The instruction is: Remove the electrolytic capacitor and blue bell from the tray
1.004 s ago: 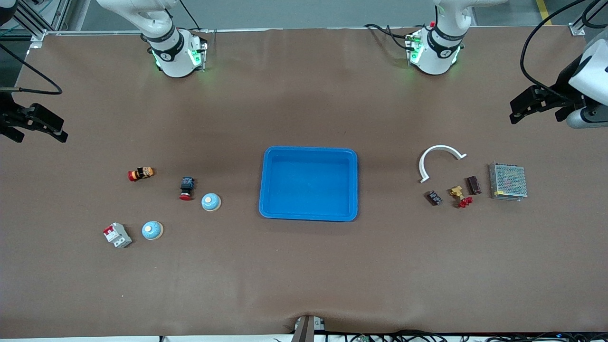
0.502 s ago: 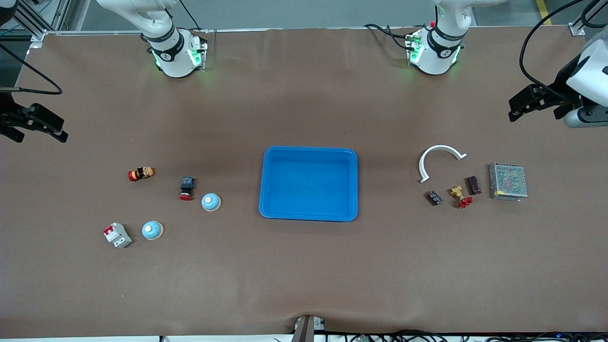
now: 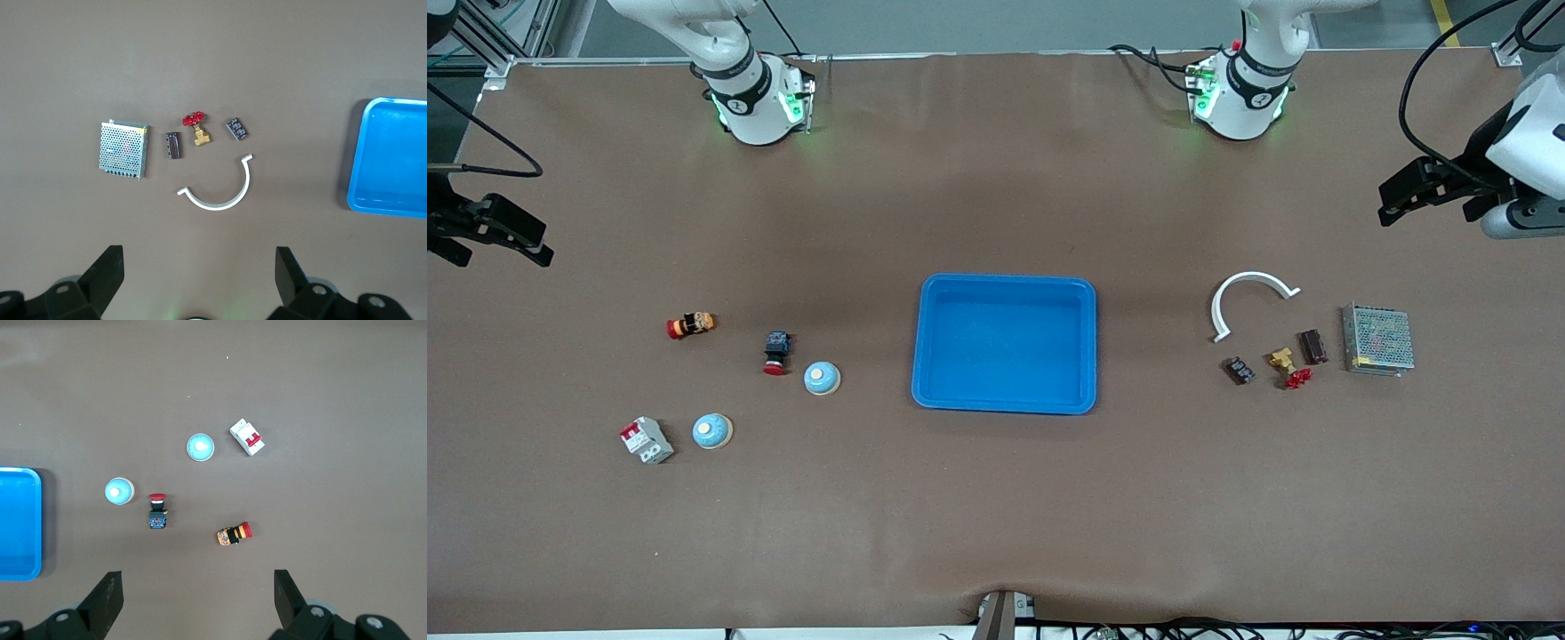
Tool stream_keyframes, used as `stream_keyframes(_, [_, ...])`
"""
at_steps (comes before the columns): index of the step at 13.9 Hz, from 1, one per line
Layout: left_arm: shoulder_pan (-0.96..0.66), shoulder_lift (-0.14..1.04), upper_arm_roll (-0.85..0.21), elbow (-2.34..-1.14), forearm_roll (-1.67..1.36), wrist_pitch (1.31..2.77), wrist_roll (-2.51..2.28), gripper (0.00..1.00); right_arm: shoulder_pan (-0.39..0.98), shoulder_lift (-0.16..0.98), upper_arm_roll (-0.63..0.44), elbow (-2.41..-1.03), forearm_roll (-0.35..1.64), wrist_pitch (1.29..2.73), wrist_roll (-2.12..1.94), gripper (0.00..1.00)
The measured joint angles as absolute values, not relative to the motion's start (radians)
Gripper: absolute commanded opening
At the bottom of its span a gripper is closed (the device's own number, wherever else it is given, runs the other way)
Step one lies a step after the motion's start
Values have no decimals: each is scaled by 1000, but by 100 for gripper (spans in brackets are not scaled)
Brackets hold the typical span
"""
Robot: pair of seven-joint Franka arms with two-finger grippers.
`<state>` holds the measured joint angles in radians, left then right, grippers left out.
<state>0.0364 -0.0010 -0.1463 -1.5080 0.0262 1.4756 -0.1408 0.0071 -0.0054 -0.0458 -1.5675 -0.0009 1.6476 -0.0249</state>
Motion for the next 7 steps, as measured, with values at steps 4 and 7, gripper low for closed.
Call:
stream_keyframes(4, [38,5,-146,-1508,26,1476,-141,100,7,-5,-46,-1567,-1,1648,-25,100])
stream_keyframes(7, [38,5,-146,-1507,26,1476,-141,100,7,-5,-46,-1567,-1,1648,-25,100])
